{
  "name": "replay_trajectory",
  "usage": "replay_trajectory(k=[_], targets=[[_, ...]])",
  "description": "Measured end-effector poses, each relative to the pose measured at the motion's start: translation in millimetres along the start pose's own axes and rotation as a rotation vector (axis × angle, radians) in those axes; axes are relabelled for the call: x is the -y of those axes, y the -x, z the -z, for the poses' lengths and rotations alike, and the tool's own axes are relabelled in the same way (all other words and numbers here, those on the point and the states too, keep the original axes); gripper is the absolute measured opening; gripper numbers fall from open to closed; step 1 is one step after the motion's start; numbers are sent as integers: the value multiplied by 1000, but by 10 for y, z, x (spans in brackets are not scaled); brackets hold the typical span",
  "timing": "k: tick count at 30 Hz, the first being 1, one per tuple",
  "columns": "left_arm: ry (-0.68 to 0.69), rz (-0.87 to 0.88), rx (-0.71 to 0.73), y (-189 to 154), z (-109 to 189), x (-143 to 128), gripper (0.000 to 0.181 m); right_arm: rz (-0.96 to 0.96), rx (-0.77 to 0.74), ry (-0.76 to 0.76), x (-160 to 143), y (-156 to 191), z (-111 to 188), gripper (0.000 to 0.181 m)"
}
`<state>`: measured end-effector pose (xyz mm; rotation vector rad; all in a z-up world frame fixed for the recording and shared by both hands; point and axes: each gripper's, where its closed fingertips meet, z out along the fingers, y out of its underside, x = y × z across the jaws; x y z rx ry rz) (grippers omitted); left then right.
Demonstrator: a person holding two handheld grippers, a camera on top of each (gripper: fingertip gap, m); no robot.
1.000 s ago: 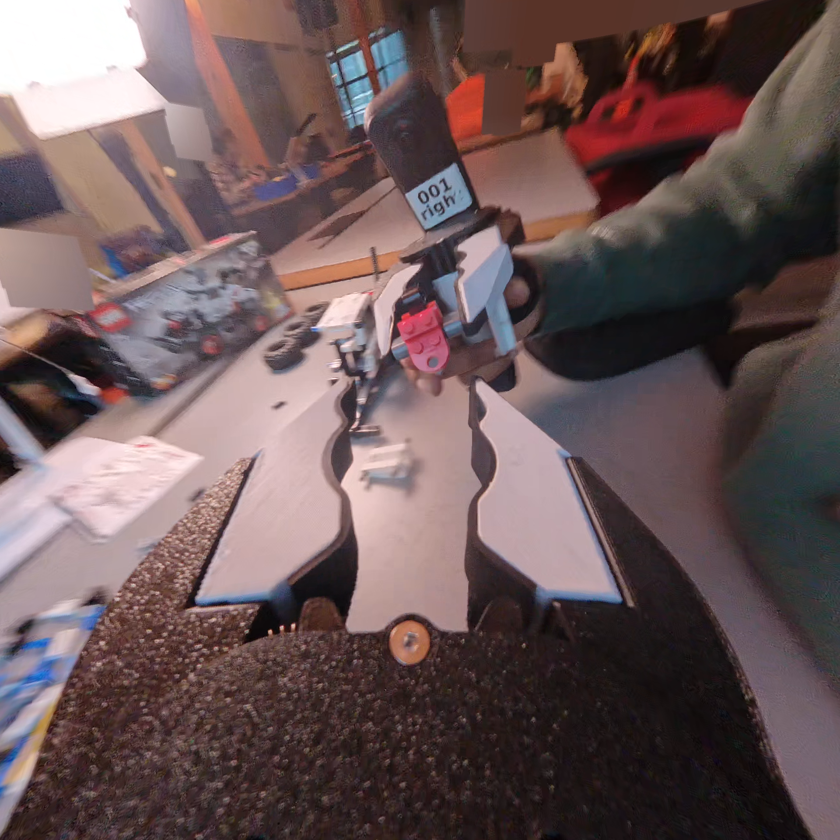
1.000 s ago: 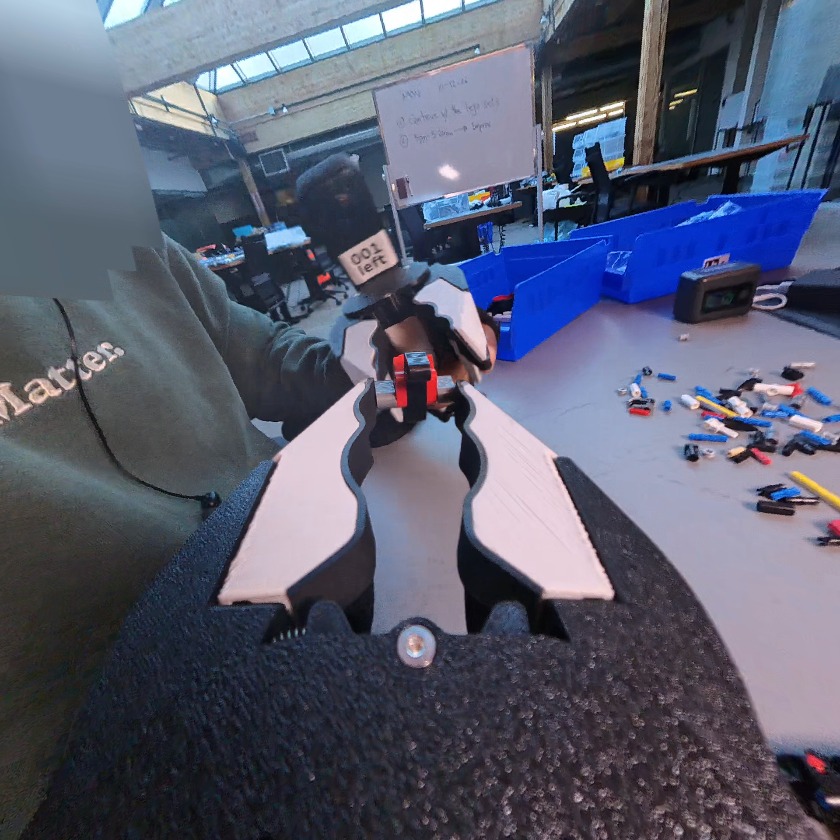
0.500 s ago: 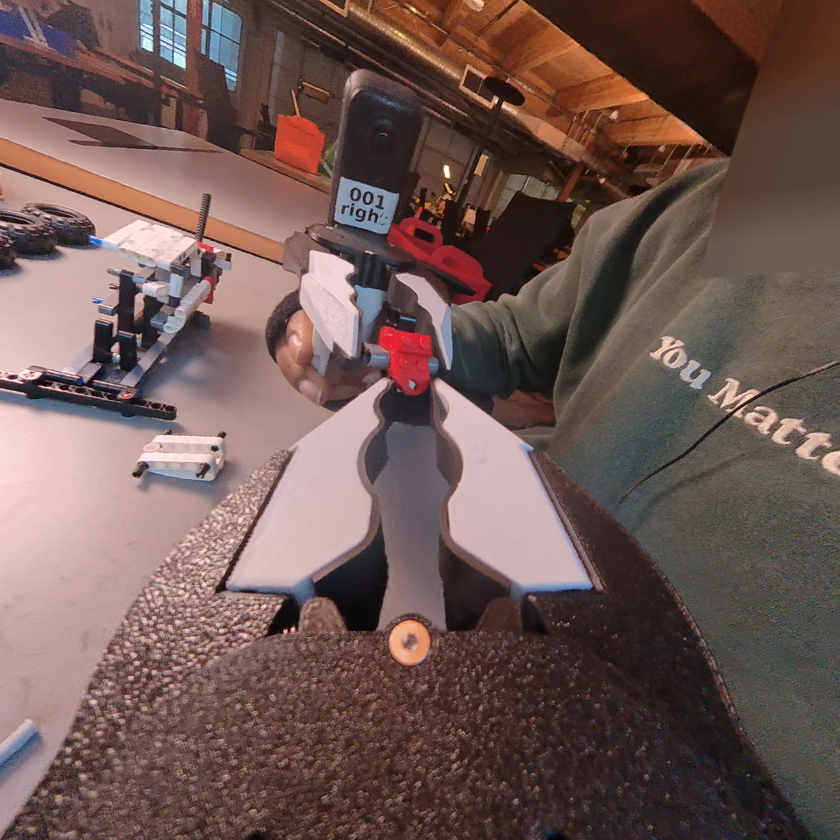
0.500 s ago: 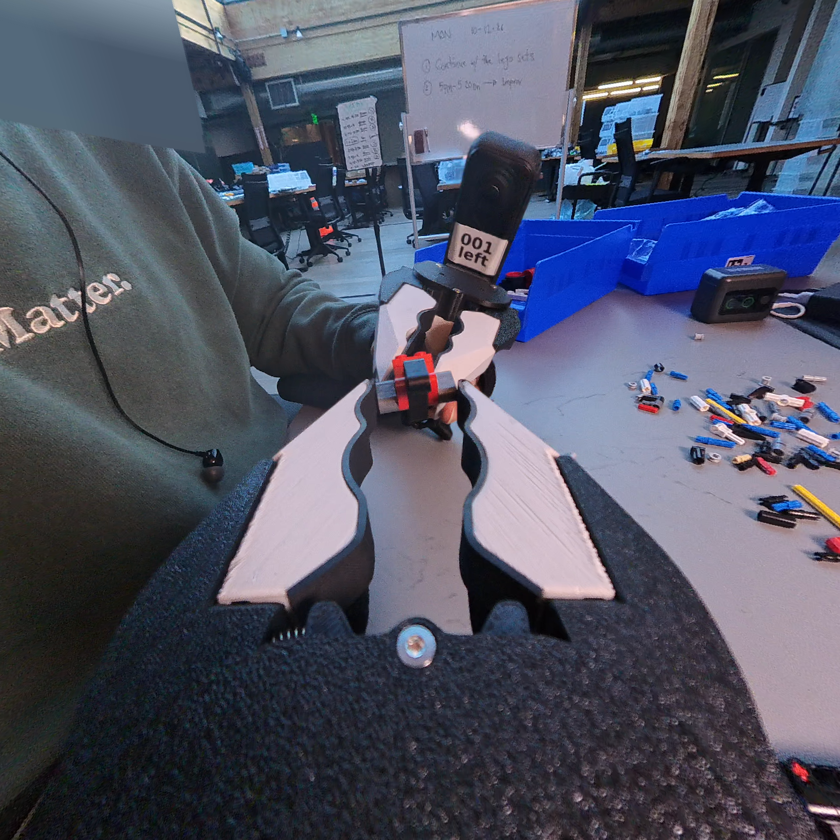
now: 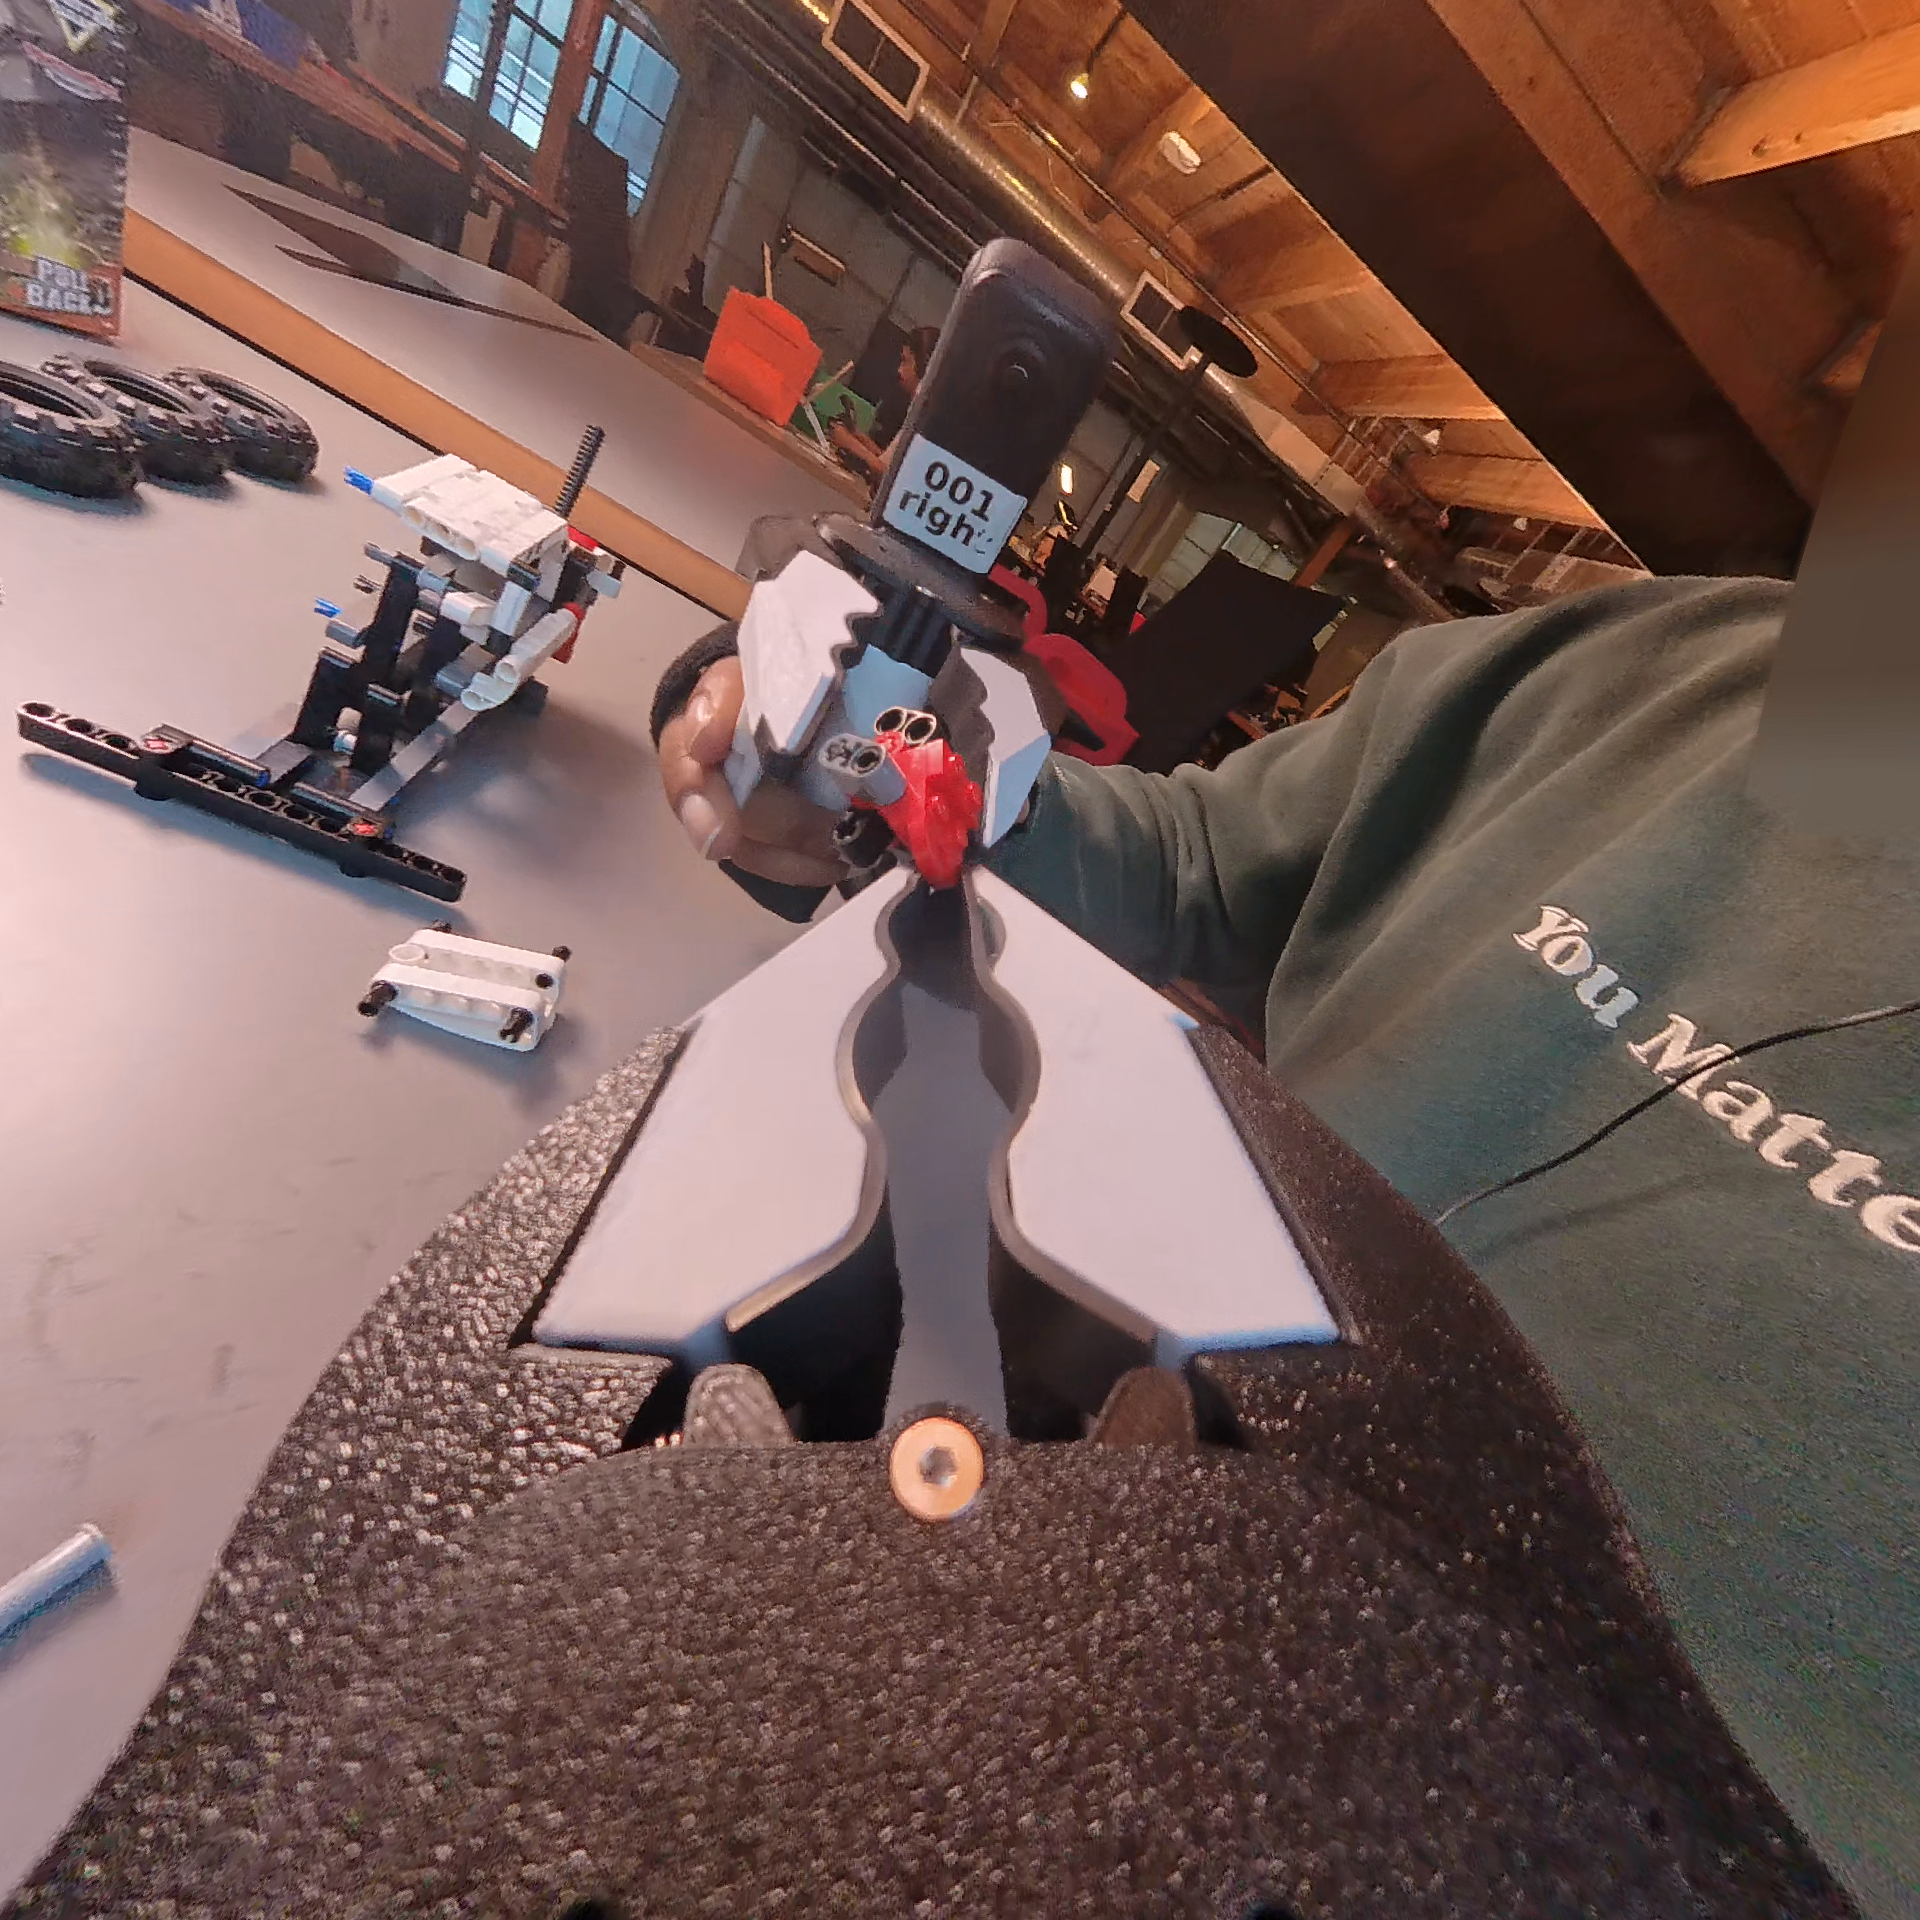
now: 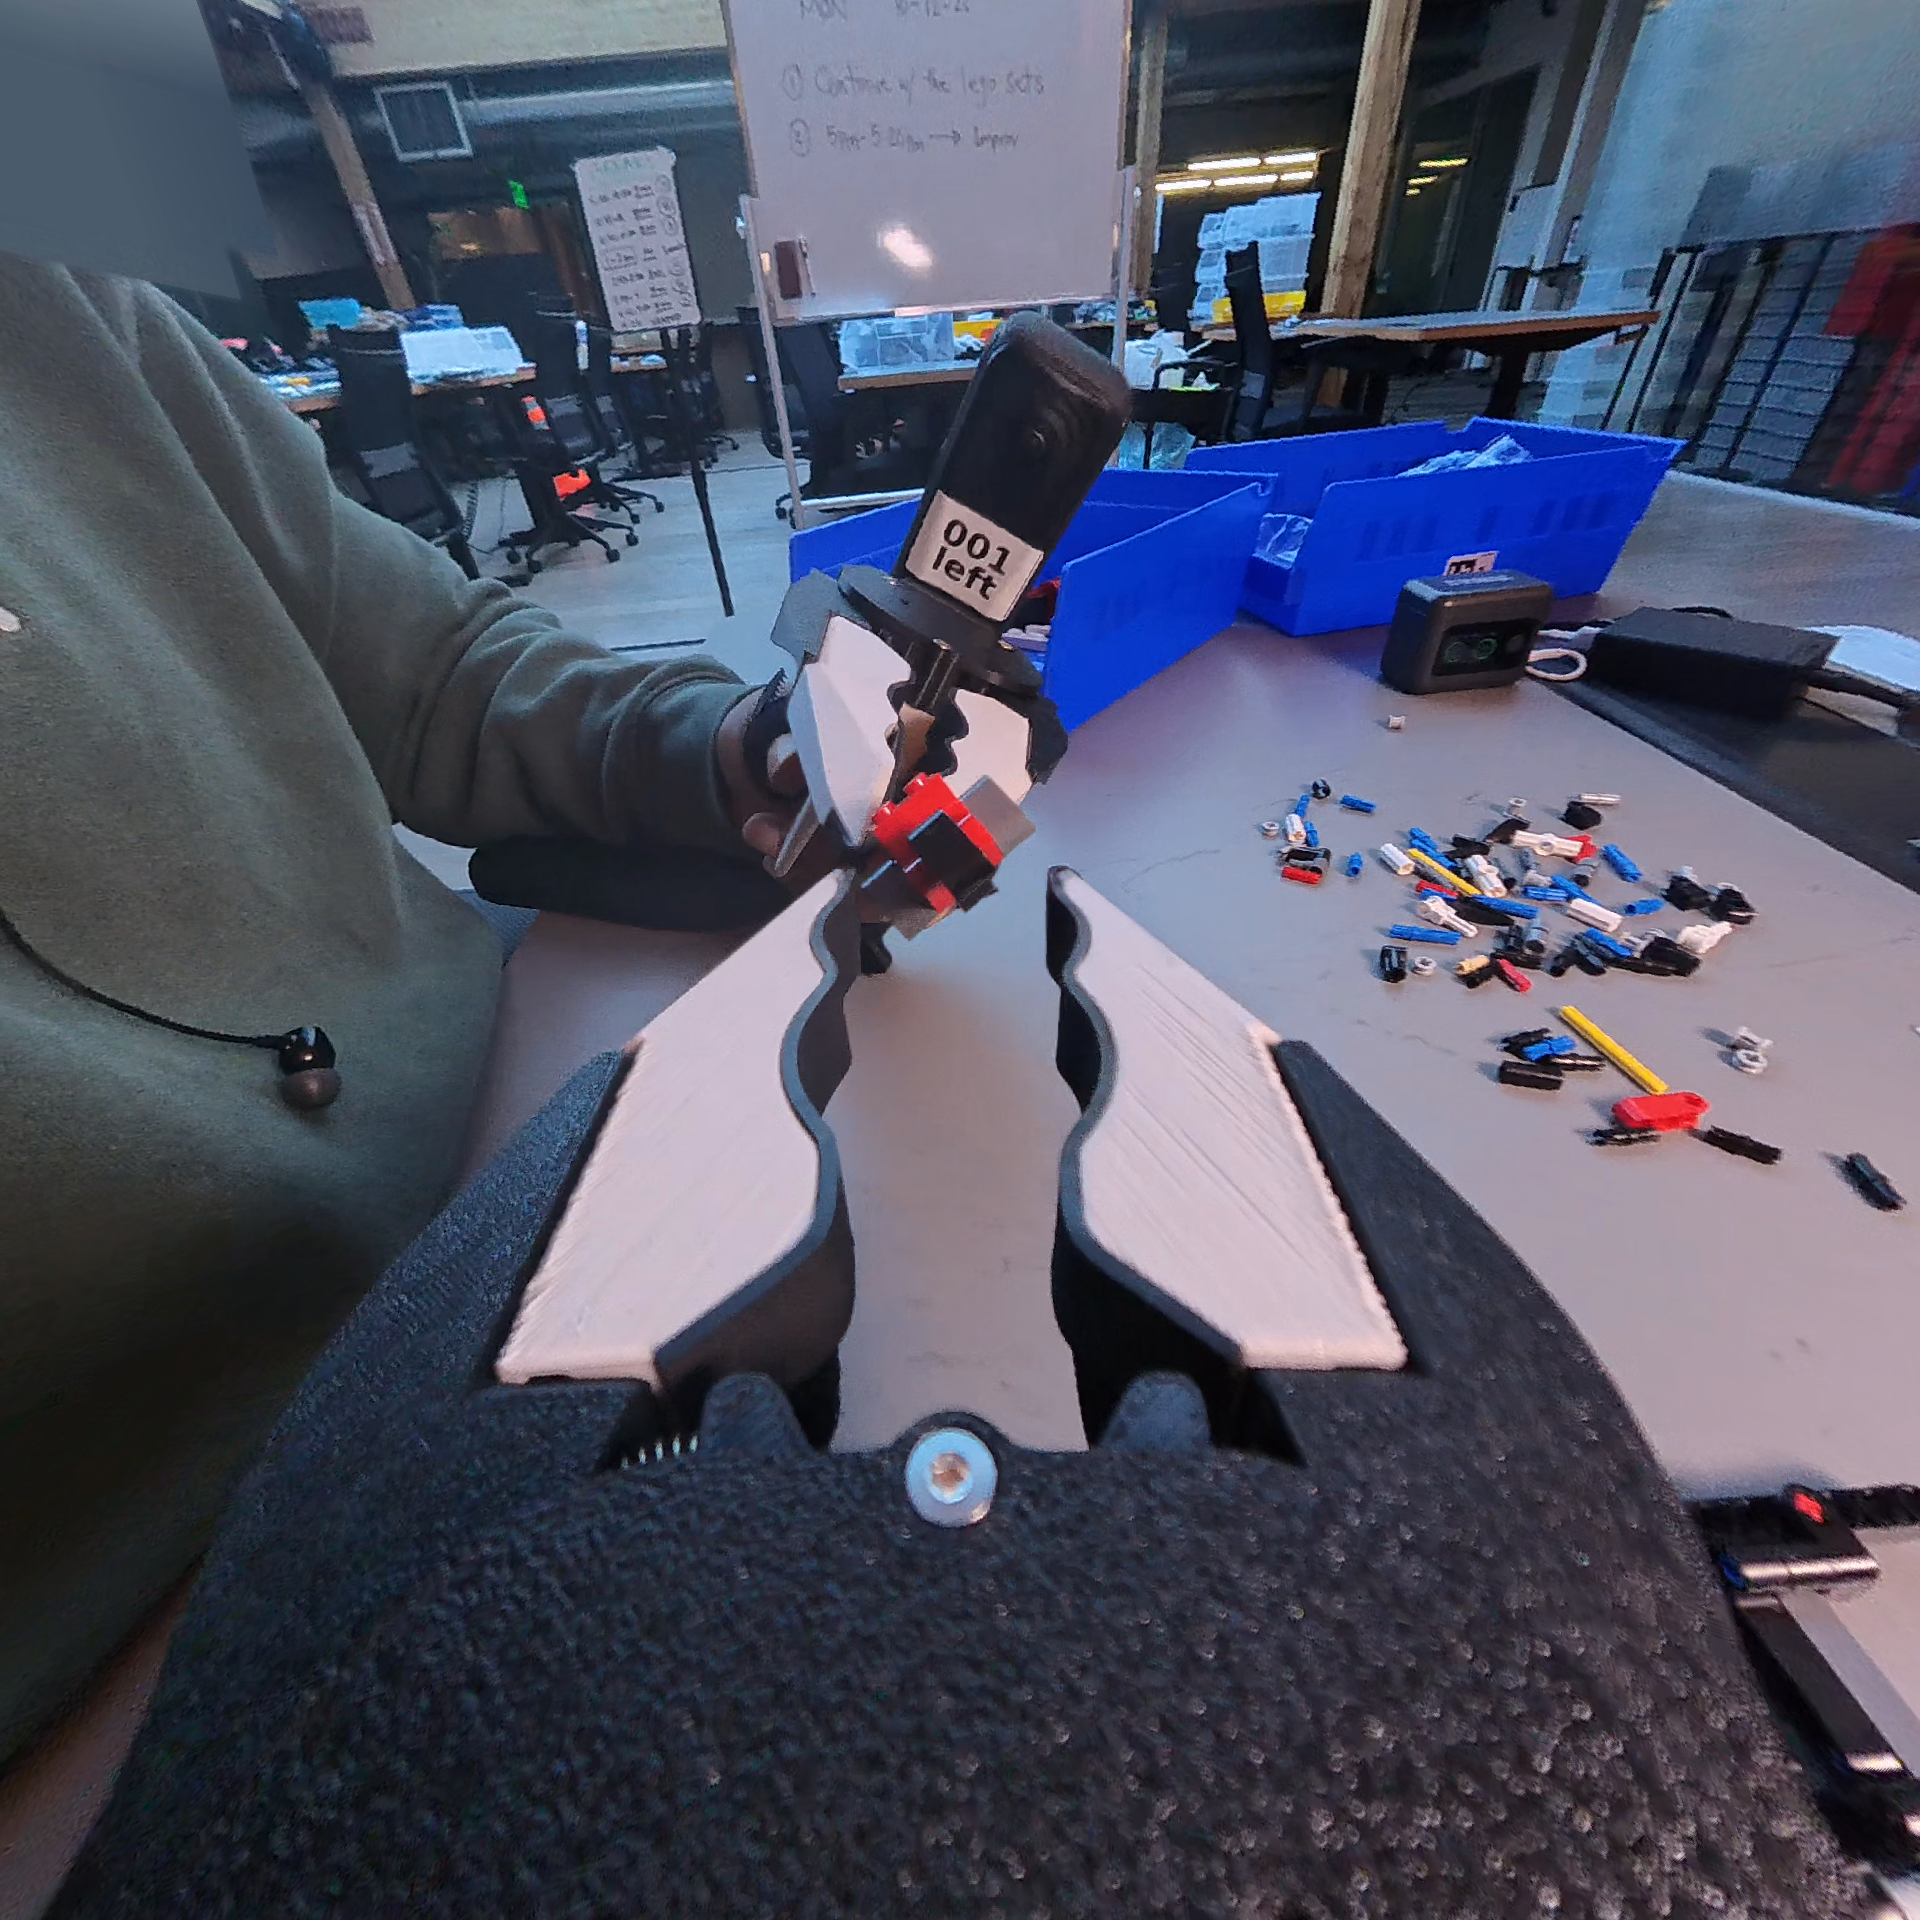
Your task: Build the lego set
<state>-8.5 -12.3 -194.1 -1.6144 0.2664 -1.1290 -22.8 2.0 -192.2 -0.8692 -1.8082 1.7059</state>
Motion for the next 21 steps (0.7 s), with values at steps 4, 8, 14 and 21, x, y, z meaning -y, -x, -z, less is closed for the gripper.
replay_trajectory(k=[4, 8, 14, 21], targets=[[-20, 26, 80, 147, -17, 40, 5, 15, -76, 29, -23, -141, 51, 33], [-41, 72, 144, 287, -17, 76, 5, 3, -142, 41, -32, -290, 136, 34], [-97, 173, 168, 406, -31, 137, 6, 67, -212, 170, -216, -418, 202, 34], [-308, 488, -4, 497, 69, 315, 6, 86, -280, 578, -877, -586, 391, 38]])
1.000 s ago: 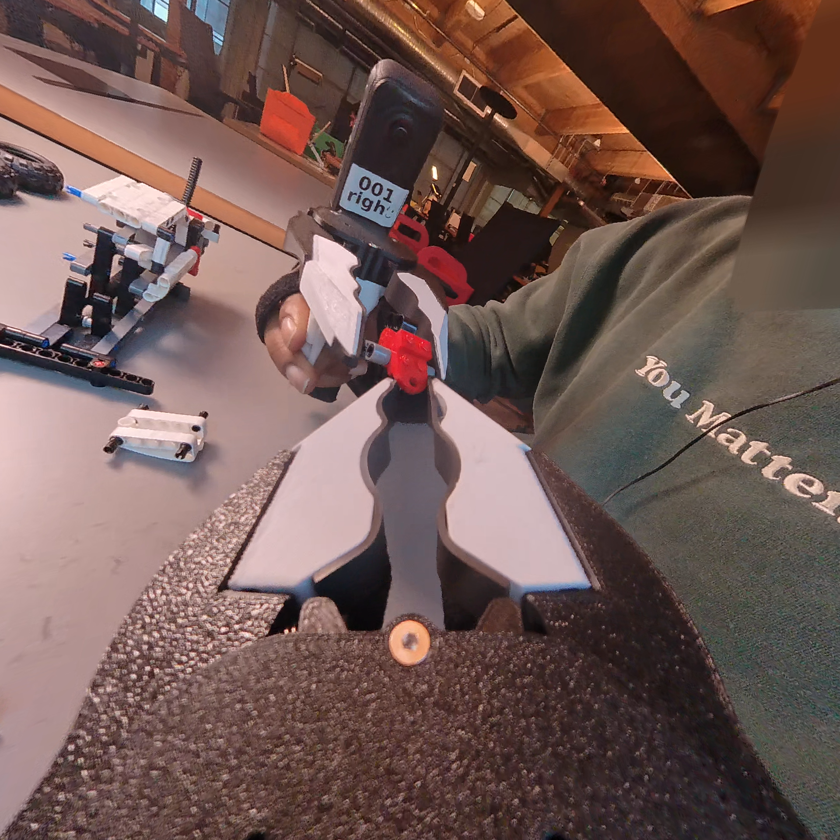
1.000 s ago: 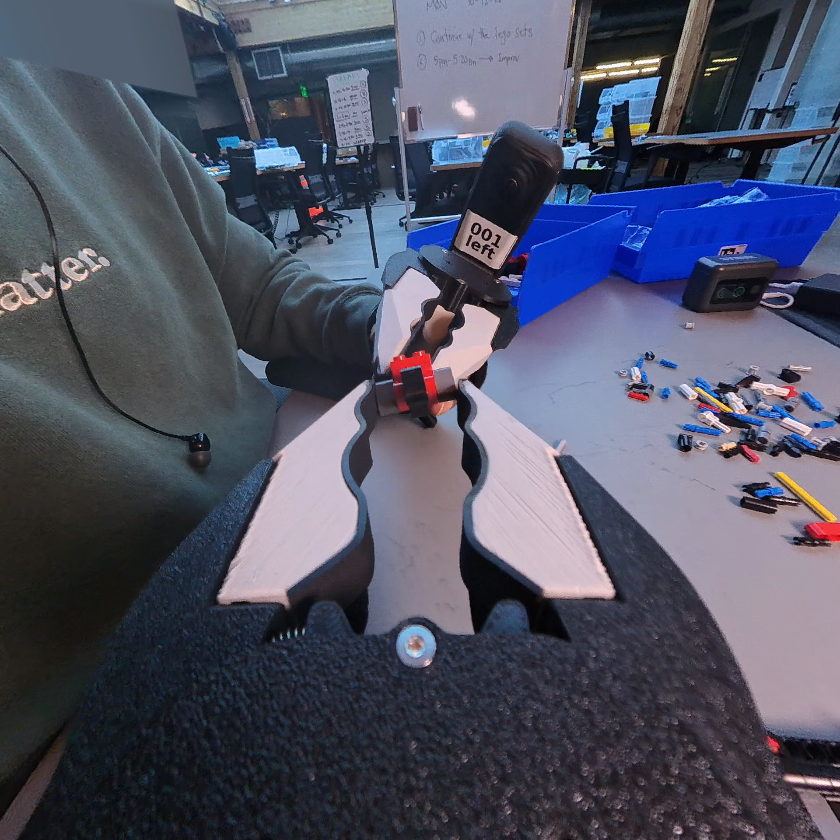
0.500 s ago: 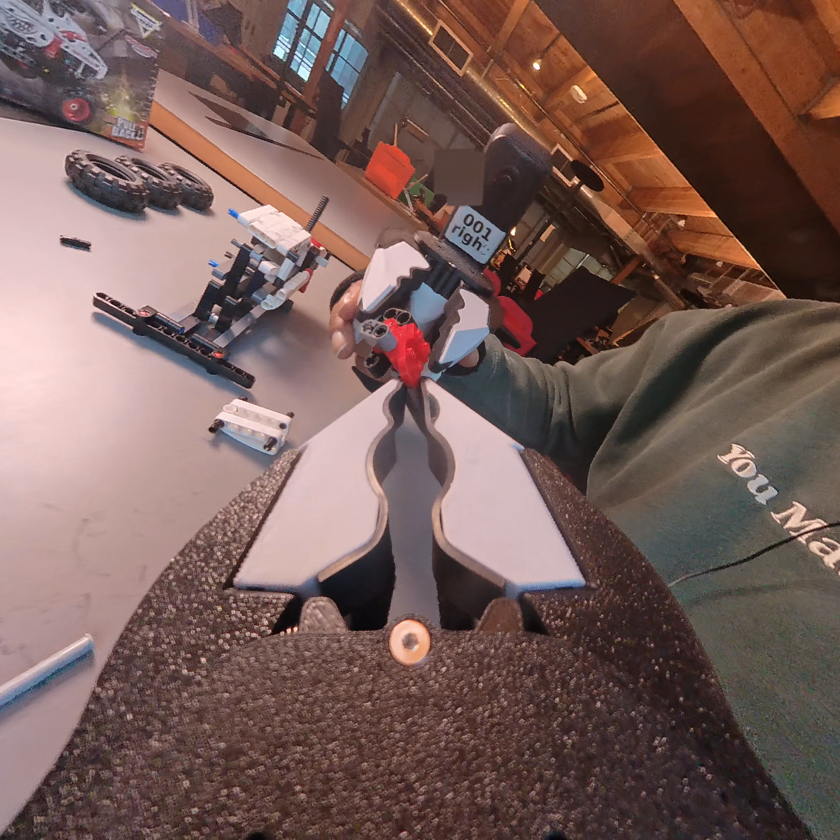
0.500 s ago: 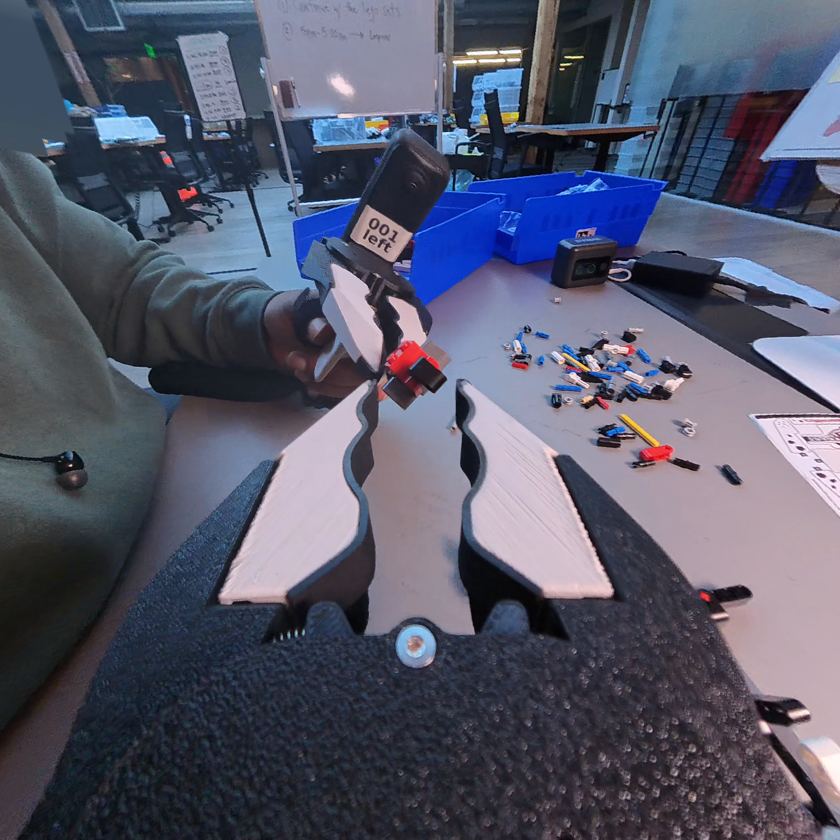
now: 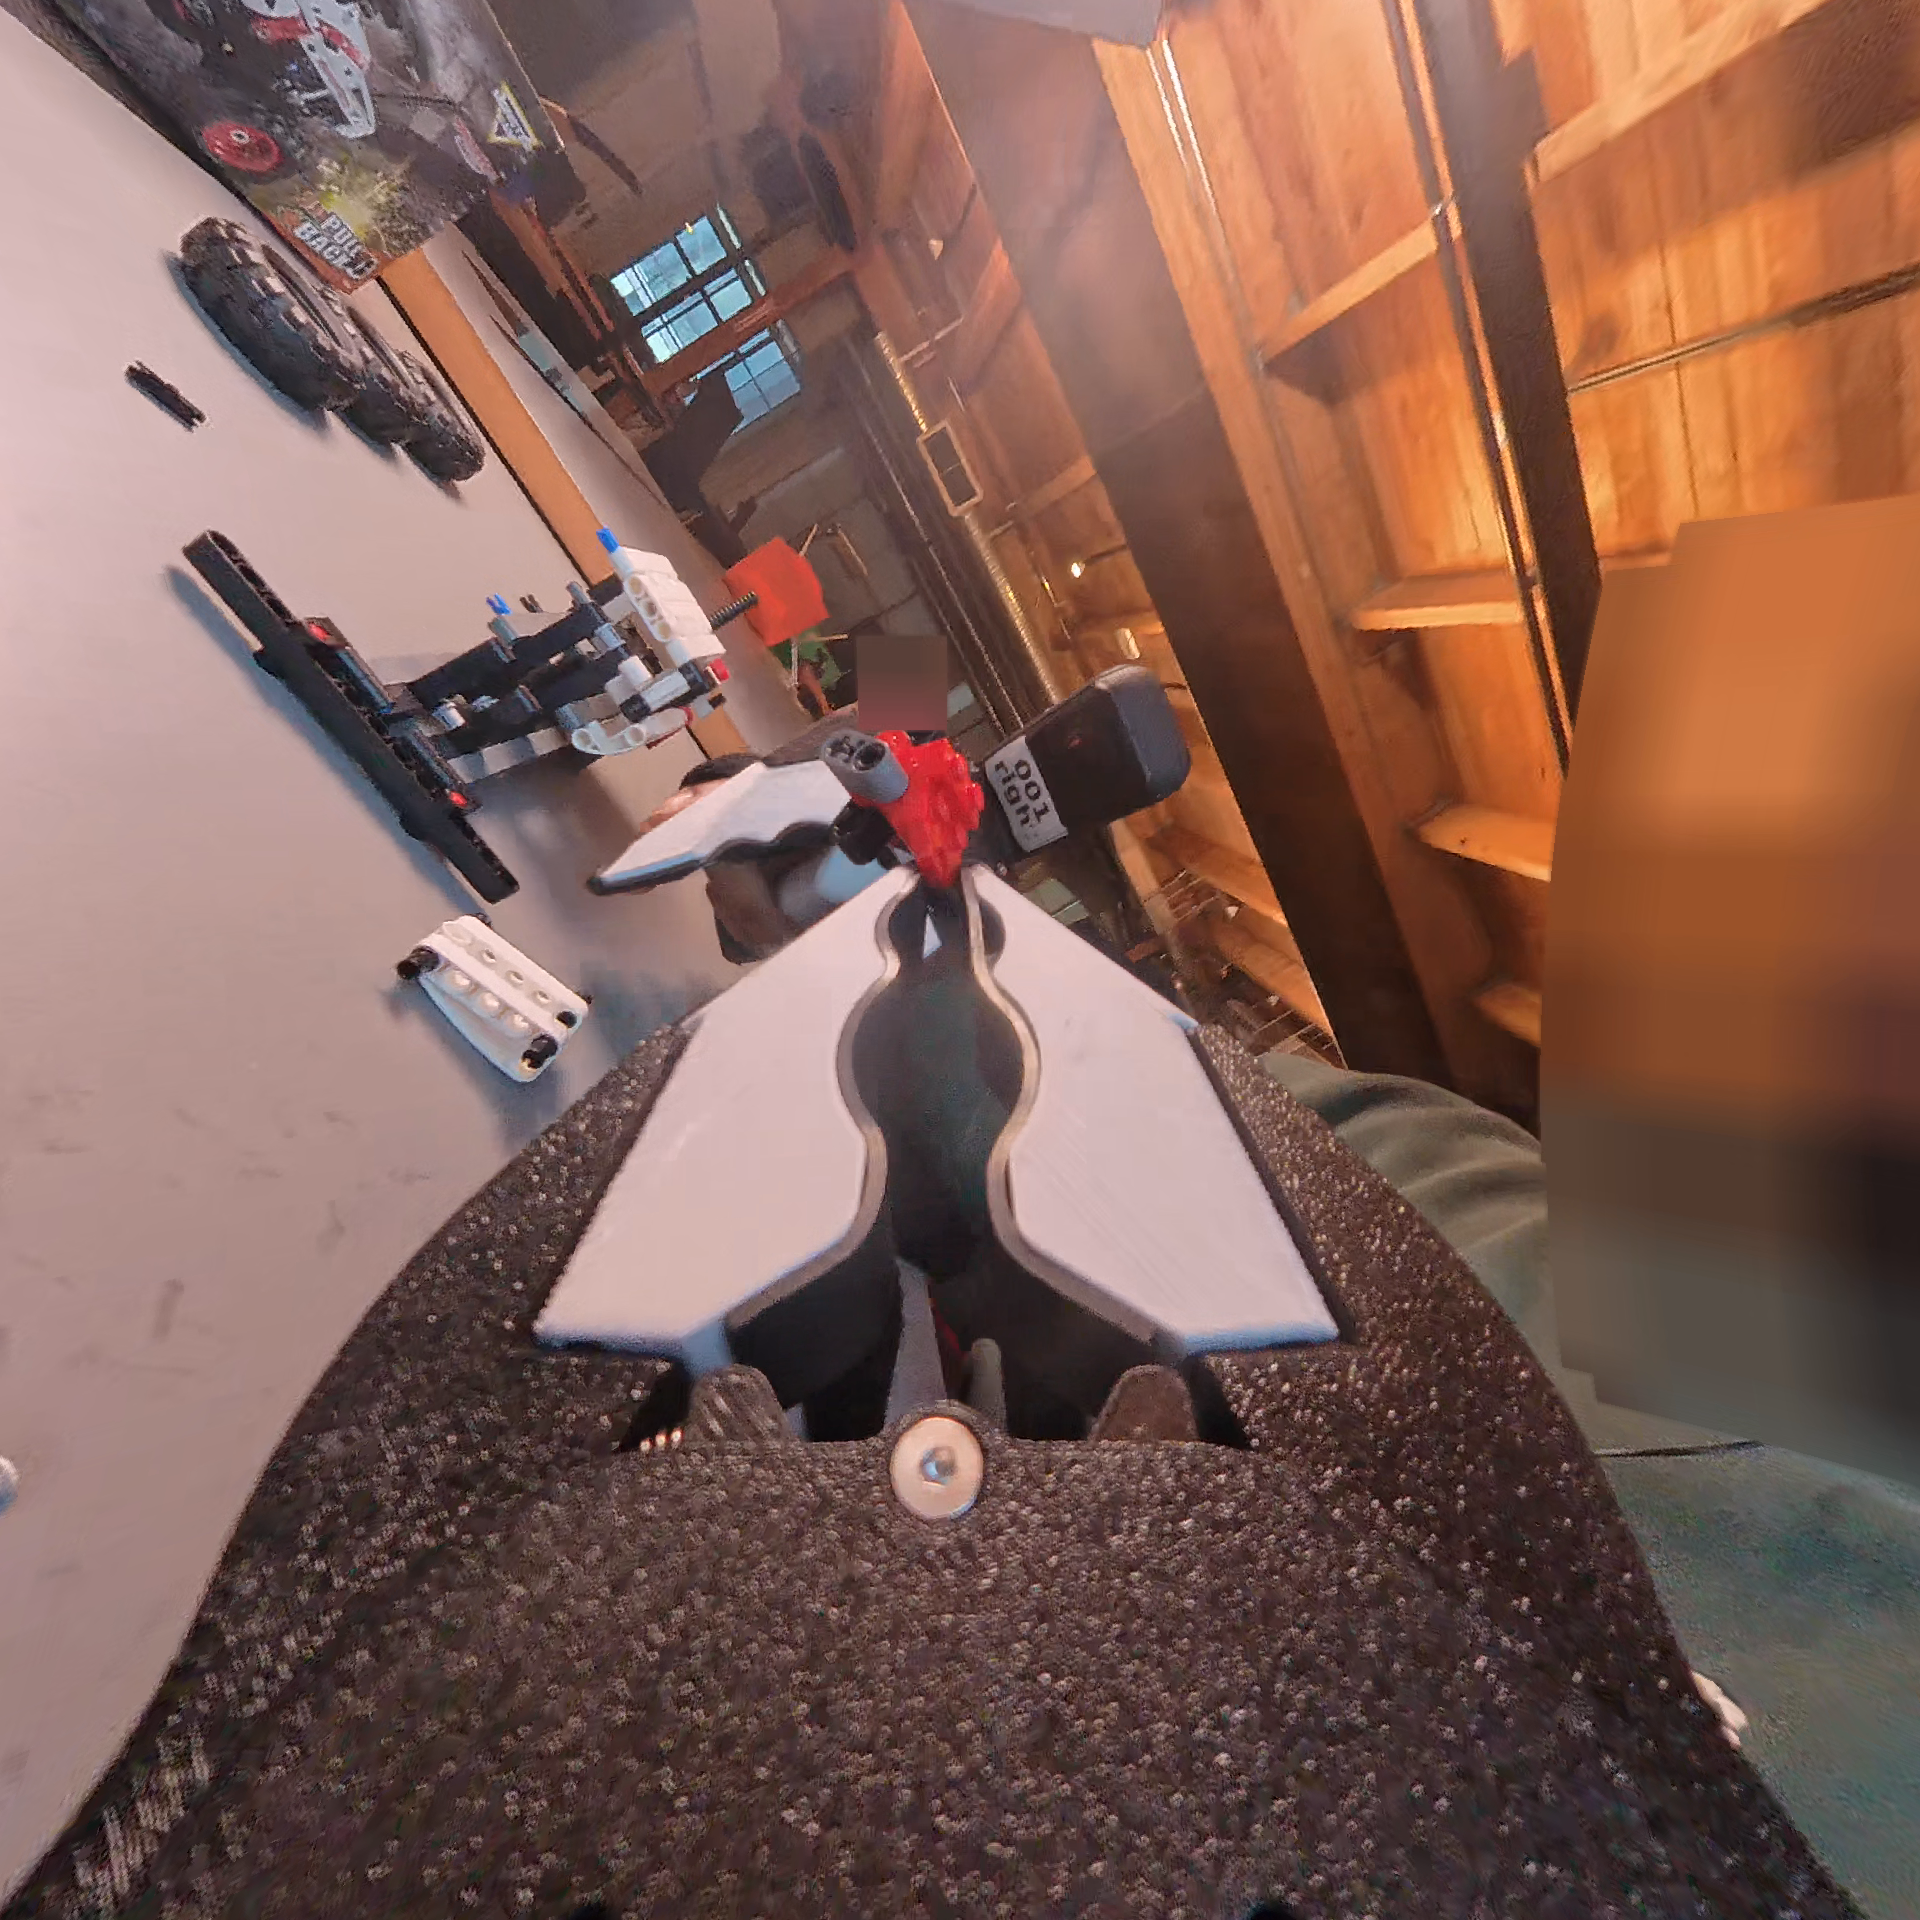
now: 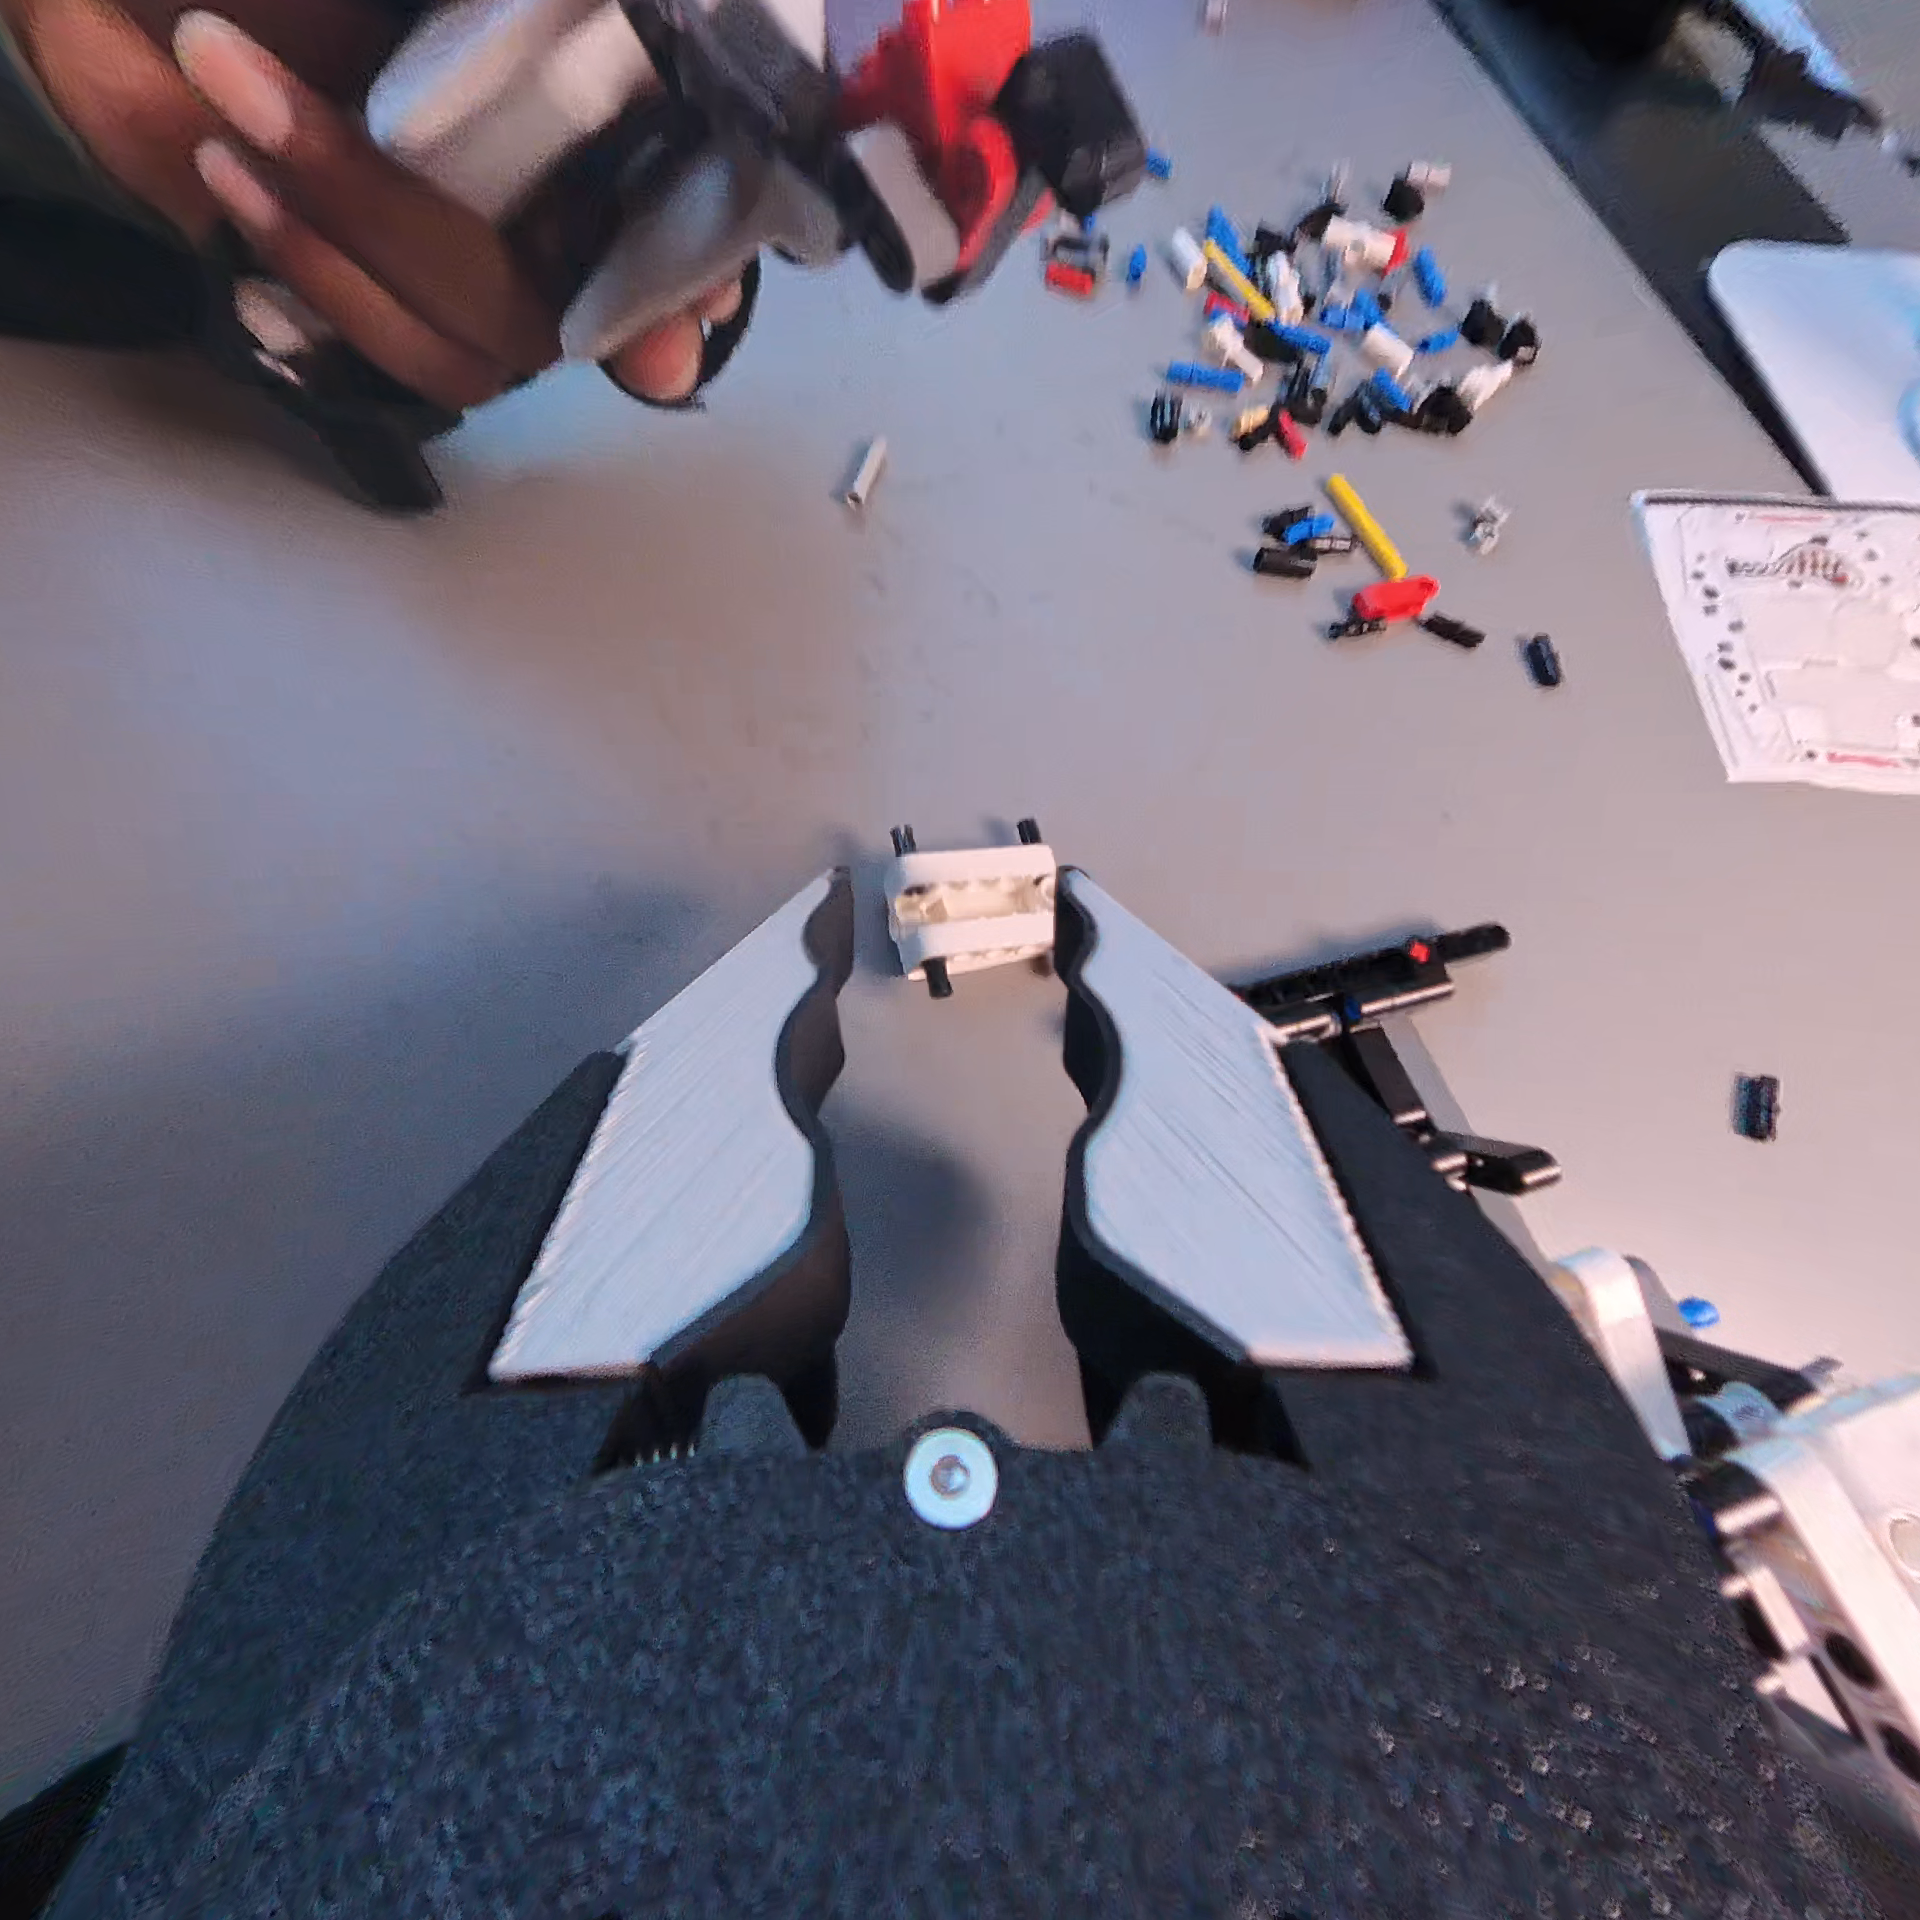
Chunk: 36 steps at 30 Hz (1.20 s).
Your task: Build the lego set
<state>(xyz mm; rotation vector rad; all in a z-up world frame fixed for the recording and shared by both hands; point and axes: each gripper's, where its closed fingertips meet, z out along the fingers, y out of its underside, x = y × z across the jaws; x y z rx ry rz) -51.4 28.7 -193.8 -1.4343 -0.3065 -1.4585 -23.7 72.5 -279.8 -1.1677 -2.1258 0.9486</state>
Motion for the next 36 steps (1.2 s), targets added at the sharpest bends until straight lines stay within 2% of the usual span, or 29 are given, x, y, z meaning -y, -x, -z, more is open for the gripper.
replay_trajectory(k=[7, 13, 16, 19, 22, 26, 31, 34, 36], targets=[[-1, -30, 23, 31, 55, 34, 6, -65, -7, 165, -201, 51, -186, 46], [-1, -58, 46, 53, 120, 42, 6, -83, 1, 182, -94, 244, -266, 42], [-5, -60, 45, 43, 152, 44, 6, -80, 27, 127, 22, 305, -244, 44], [-14, -53, 38, 37, 180, 56, 6, -24, 44, 95, 21, 253, -219, 54], [-16, -41, 28, 42, 180, 63, 6, 25, 77, 144, -111, 228, -287, 61], [-18, -40, 47, 70, 193, 68, 6, -41, 84, 207, -168, 241, -324, 54], [-41, -96, 154, 160, 308, 171, 6, -146, 61, 242, -194, 315, -281, 51], [-40, -104, 190, 196, 366, 198, 6, -210, 140, 227, -121, 520, -254, 49], [-33, -100, 203, 214, 378, 192, 6, -188, 141, 196, -48, 536, -227, 51]])
